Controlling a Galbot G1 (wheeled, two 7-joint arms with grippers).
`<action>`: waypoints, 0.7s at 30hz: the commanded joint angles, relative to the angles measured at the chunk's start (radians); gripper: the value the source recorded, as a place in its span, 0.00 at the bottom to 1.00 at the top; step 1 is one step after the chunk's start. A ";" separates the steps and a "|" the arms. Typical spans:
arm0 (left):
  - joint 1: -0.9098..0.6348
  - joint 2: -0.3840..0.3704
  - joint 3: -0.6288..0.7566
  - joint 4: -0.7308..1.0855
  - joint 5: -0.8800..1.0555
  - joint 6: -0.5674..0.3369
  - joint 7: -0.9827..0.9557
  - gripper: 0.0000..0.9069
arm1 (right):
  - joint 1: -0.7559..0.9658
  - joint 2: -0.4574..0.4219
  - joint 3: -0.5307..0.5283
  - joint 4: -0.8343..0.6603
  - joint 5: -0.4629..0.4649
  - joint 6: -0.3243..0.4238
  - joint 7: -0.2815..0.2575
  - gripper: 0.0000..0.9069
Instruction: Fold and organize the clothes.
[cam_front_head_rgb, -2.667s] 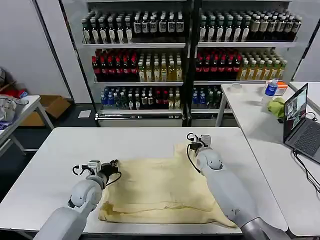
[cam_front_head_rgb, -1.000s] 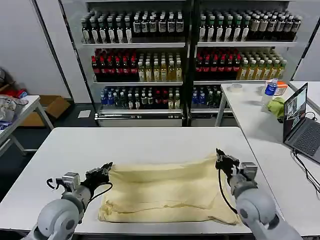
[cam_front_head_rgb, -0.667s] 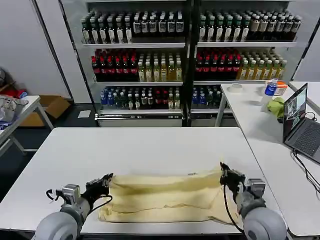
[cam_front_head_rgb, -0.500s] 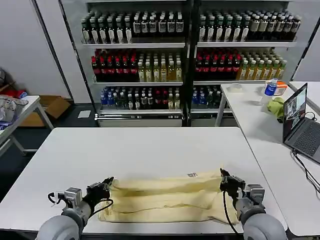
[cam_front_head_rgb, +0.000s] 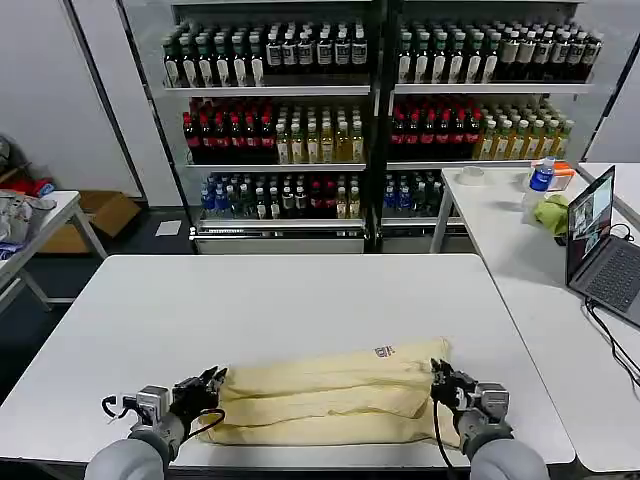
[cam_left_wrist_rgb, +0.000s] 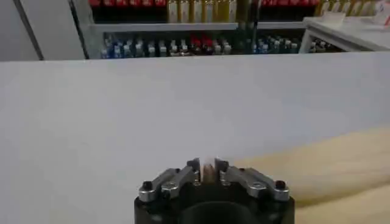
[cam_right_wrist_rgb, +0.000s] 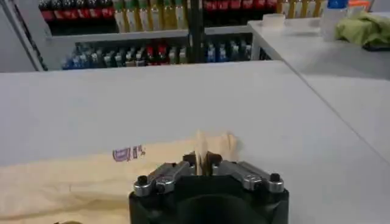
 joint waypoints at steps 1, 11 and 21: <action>0.034 -0.040 -0.022 -0.036 0.031 -0.039 -0.039 1.00 | -0.035 0.010 0.002 0.010 -0.023 0.015 -0.019 1.00; 0.174 -0.173 -0.089 -0.168 0.062 -0.145 -0.137 1.00 | -0.113 0.029 0.045 0.042 -0.024 0.039 -0.023 1.00; 0.248 -0.288 -0.051 -0.150 0.117 -0.228 -0.170 1.00 | -0.112 0.045 0.032 0.032 -0.030 0.051 -0.020 1.00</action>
